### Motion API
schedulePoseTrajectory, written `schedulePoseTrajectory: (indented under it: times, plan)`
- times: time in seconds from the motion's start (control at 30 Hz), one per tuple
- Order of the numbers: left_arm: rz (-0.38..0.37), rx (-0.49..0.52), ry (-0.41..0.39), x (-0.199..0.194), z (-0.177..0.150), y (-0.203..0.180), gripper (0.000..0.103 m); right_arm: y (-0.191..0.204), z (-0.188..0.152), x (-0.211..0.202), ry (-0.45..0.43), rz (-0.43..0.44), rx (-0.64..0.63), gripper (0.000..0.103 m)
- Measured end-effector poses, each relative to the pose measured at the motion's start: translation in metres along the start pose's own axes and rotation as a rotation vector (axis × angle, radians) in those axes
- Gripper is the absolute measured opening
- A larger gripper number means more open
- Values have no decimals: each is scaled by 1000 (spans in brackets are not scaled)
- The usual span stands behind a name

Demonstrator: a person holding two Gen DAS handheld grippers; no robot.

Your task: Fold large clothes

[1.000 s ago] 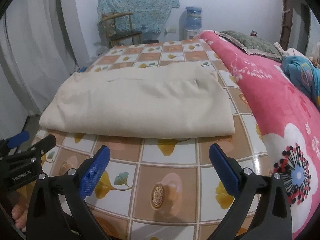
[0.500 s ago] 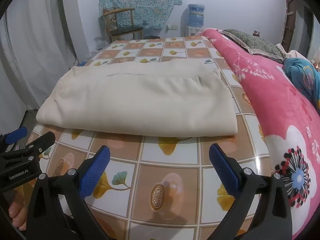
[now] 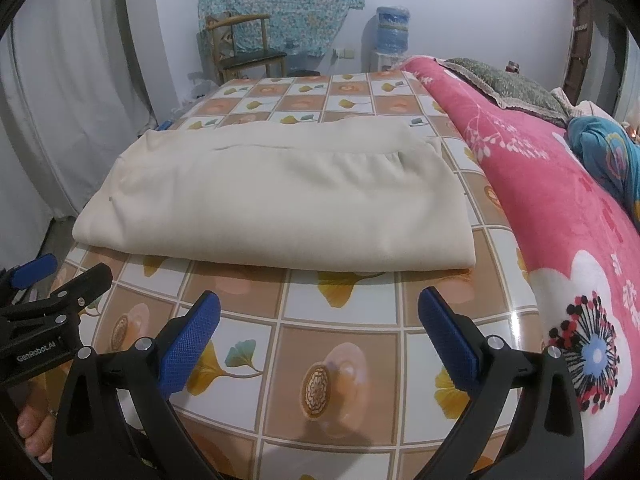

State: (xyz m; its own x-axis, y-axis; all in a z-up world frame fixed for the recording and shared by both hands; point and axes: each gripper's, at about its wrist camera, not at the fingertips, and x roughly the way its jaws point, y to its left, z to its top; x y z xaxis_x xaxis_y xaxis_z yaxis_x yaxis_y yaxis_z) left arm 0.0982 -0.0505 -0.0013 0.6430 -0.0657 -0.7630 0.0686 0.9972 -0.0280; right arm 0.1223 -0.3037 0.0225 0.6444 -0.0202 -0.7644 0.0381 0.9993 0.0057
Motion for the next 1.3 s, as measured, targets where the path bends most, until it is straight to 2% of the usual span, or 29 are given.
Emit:
schedulePoseTrajectory:
  times: [1.3]
  plan:
    - [-9, -1, 3, -2, 0, -4, 95, 5, -2, 0, 11, 11, -4, 96]
